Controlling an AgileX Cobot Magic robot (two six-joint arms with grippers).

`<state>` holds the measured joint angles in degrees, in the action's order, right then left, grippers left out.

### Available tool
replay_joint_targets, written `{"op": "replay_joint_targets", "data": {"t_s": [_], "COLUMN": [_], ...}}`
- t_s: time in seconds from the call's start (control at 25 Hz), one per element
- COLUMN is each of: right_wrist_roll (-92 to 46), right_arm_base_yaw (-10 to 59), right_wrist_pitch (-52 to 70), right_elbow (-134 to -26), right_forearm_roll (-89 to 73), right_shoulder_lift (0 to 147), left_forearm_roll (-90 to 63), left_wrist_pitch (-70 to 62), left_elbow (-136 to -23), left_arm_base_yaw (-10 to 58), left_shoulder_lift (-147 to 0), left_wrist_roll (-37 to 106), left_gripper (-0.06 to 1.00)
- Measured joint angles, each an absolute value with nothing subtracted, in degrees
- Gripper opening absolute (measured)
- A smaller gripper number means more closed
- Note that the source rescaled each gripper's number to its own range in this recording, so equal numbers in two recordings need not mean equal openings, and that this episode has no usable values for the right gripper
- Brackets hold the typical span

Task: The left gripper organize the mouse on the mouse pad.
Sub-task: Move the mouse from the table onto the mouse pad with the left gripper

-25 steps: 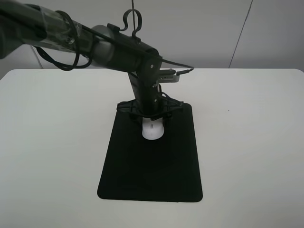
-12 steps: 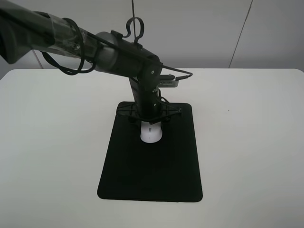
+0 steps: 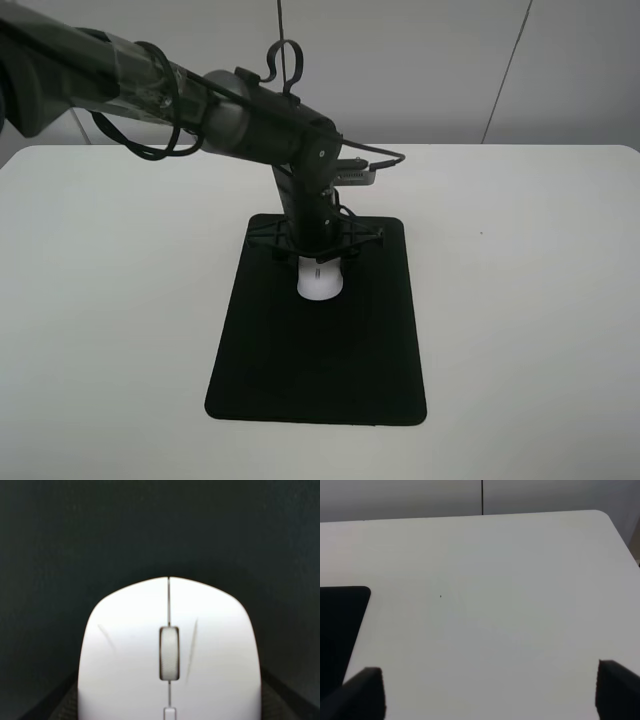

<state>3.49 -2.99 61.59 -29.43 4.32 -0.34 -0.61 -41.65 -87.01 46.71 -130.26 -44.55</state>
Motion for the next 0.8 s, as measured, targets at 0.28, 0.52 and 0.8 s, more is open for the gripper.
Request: {"op": "replay_joint_targets", "data": {"t_s": [0.28,0.52,0.8], "right_wrist_roll": [3.5,3.5,3.5], "right_arm_base_yaw": [-3.0,-3.0,-3.0], "right_wrist_pitch": [61.6,61.6,61.6], "right_elbow": [-29.4,-29.4,-29.4], "right_forearm_roll": [4.3,4.3,4.3], "right_shoulder_lift": [-0.3,-0.3,-0.3], "left_forearm_roll": [-0.8,0.0,0.0], "left_wrist_pitch": [-41.7,-41.8,-41.4], "left_elbow": [-87.0,-87.0,-87.6], "left_arm_base_yaw": [46.7,46.7,47.0], "left_shoulder_lift": [-130.3,-130.3,-130.4], "left_wrist_roll": [-45.5,-45.7,-45.6], "left_gripper": [0.01,0.04,0.94]}}
